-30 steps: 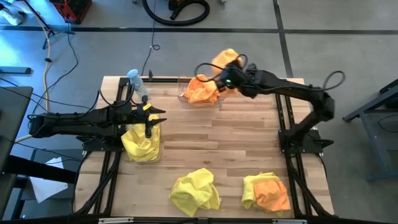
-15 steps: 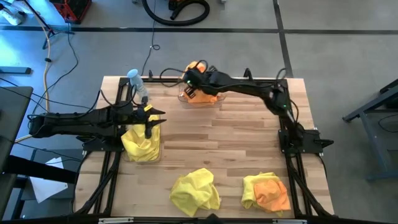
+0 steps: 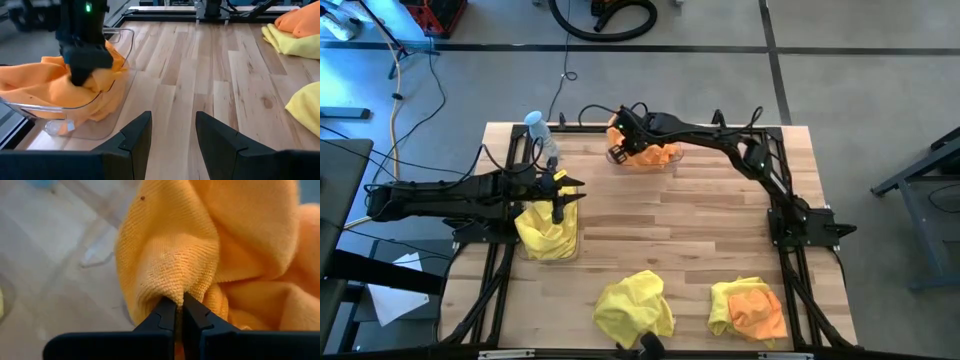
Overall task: Sort microfiber towel by color & place in baskets
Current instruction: Put the orange microfiber towel into the top transparent bin
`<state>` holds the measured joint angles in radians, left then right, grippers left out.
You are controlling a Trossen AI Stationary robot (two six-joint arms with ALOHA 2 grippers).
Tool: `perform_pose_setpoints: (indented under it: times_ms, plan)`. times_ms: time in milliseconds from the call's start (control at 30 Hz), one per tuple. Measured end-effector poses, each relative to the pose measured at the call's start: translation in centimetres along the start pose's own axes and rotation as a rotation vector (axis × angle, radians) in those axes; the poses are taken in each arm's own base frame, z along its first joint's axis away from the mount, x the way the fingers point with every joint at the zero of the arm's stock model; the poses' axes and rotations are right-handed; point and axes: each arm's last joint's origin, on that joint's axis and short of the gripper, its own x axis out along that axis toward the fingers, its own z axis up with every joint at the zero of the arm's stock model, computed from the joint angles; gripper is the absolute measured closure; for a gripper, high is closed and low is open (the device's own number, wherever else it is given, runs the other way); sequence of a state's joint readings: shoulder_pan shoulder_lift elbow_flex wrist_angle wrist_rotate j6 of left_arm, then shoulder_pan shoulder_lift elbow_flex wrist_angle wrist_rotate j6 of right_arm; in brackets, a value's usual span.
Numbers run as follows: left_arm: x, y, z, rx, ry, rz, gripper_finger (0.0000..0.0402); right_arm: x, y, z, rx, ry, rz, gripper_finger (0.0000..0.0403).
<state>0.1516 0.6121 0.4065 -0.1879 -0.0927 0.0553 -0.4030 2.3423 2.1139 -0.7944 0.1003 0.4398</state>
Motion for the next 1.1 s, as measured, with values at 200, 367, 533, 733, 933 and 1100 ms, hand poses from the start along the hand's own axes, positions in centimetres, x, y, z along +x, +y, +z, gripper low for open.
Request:
perform_pose_setpoints:
  times_ms: [200, 367, 533, 733, 933, 1100]
  plan:
    - [0.0, 0.0, 0.0, 0.0, -0.002, 0.0, 0.0259, 2.7, -0.9, -0.6, -0.023, 0.074, 0.043, 0.0403]
    - [0.0, 0.0, 0.0, 0.0, 0.0, 0.0, 0.0259, 3.4, -1.0, -0.7, -0.014, 0.082, 0.049, 0.0396]
    - [0.0, 0.0, 0.0, -0.002, 0.002, 0.0, 0.0259, 1.7, -0.7, -0.1, -0.029, 0.057, 0.065, 0.0359]
    - [0.0, 0.0, -0.1, -0.001, 0.01, -0.001, 0.0259, -1.3, 0.0, 1.3, -0.048, 0.06, 0.068, 0.0303]
    - [0.0, 0.0, -0.1, -0.018, 0.01, -0.004, 0.0259, -4.7, 0.9, 2.9, -0.087, -0.051, 0.045, 0.028]
    - [0.0, 0.0, -0.1, -0.017, 0.009, -0.004, 0.0259, -4.3, 0.6, 3.7, -0.076, -0.172, -0.048, 0.0279]
